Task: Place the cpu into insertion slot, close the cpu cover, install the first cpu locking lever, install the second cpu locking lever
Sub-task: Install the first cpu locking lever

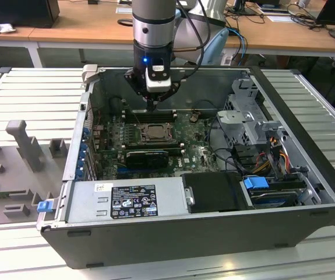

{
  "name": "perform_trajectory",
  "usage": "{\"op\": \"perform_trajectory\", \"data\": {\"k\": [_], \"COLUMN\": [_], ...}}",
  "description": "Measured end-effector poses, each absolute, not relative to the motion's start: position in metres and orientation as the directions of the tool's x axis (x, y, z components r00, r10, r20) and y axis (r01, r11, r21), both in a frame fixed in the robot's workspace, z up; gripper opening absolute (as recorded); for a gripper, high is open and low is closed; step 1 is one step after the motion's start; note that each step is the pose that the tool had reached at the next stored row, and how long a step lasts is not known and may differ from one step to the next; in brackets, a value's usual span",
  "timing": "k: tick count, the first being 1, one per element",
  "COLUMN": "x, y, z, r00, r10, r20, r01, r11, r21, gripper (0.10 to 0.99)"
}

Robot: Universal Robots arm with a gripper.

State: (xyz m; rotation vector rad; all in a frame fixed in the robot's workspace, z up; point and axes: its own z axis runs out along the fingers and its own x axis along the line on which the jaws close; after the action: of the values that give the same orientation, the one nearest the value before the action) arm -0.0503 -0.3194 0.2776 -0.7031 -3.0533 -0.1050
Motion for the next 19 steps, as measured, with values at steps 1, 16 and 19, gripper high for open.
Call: {"op": "perform_trajectory", "data": {"k": [1, 16, 19], "x": [-0.0503, -0.0503, -0.0503], "y": [-0.3194, -0.3194, -0.3194], "z": [0.2776, 0.2776, 0.2776], "r00": [-0.902, -0.940, -0.949], "r10": [0.432, 0.339, 0.315], "r20": [0.021, 0.021, 0.021], "r01": [0.433, 0.340, 0.316], "r11": [0.899, 0.938, 0.947], "r21": [0.064, 0.064, 0.064], "gripper": [0.106, 0.106, 0.106]}}
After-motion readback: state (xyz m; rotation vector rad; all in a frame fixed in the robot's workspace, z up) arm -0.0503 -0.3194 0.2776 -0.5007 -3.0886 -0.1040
